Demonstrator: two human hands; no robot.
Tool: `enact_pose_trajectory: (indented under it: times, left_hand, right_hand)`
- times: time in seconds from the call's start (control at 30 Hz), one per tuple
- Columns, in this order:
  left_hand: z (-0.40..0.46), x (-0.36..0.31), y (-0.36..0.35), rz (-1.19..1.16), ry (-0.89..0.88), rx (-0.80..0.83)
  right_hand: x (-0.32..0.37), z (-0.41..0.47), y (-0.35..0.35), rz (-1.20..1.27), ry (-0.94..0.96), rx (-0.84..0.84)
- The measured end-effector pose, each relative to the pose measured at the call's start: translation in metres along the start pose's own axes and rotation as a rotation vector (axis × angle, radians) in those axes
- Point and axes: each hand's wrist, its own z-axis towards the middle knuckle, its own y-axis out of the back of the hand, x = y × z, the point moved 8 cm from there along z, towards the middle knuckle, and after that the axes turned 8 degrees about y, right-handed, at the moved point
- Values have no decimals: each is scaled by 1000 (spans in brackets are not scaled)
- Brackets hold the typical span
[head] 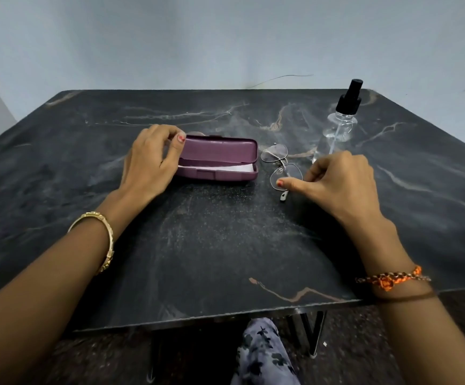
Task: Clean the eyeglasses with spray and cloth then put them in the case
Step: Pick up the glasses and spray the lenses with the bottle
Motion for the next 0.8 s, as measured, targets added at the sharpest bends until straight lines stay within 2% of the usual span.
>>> enact_pose_trajectory:
  times: [0.13,0.33,0.53,0.67,0.8]
  left_hand:
    - [-2,-5,-3,-7,-20,27]
    - [-2,-5,-3,-28,-30,35]
    - [-2,-7,-3,-28,-38,43]
    - [-2,-9,-2,-25,-45,39]
    - [-4,-9,-1,-26,-53,25]
  right_hand:
    - [0,0,-9,-8,11,82]
    - [-5,1,-6,13,-22,37]
    - [-20,-4,-15,324,-203,79]
    - [-33,-5,-20,435,-318,86]
    - [-34,-2,-12,302,-277,-6]
